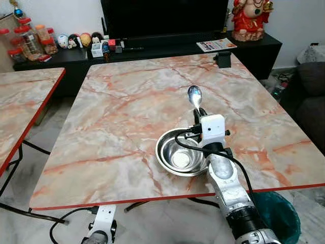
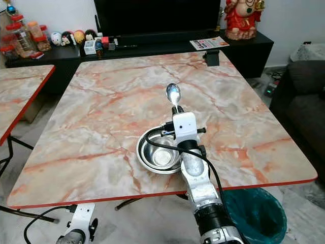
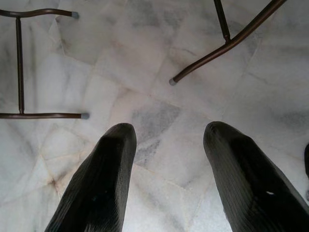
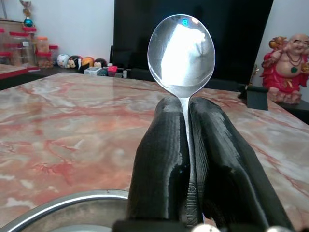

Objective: Setting the table

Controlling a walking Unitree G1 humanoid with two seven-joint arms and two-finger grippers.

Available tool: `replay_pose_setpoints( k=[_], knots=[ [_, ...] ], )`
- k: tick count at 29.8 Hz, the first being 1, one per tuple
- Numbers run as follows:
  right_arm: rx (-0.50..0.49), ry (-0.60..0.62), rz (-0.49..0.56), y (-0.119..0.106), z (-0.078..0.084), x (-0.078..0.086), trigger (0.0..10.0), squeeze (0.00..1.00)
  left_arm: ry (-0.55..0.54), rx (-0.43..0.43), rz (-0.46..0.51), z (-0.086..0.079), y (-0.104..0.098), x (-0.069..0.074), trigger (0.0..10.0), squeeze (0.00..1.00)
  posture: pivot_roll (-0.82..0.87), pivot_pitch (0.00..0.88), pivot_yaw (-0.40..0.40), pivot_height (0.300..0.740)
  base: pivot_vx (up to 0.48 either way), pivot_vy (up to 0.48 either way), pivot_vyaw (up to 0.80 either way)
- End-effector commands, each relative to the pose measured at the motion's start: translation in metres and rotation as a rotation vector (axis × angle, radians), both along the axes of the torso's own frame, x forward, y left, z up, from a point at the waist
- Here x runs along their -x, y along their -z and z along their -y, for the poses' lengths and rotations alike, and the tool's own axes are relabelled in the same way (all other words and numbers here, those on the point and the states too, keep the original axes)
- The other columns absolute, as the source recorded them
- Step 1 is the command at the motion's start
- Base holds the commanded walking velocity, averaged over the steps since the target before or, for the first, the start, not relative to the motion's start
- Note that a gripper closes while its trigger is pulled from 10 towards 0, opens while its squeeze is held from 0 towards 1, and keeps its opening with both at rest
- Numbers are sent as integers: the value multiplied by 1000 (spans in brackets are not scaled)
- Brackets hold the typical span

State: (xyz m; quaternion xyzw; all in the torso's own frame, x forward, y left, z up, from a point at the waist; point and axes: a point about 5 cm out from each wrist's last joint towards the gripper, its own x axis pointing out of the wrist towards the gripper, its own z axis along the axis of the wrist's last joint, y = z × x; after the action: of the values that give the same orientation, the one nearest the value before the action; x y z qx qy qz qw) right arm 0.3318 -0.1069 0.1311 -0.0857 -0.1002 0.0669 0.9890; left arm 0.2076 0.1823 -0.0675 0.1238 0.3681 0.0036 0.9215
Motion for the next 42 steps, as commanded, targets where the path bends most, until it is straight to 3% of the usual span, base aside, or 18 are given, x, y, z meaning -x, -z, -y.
replay_pose_setpoints(
  k=[1,18,42],
  knots=[
    [8,-12,13,-3,-2,0,10000,0,-5,-16,-11,-3,2,3,10000,0,-31,40,60,740,0,-307,0],
    [-13,-13,10,-4,-2,1,10000,0,-9,-16,-10,-3,2,4,10000,0,-30,41,59,740,0,-312,105],
    [-23,2,-11,3,-2,8,10000,0,-1,-19,-11,-7,1,3,10000,0,17,29,92,740,0,0,0]
  ],
)
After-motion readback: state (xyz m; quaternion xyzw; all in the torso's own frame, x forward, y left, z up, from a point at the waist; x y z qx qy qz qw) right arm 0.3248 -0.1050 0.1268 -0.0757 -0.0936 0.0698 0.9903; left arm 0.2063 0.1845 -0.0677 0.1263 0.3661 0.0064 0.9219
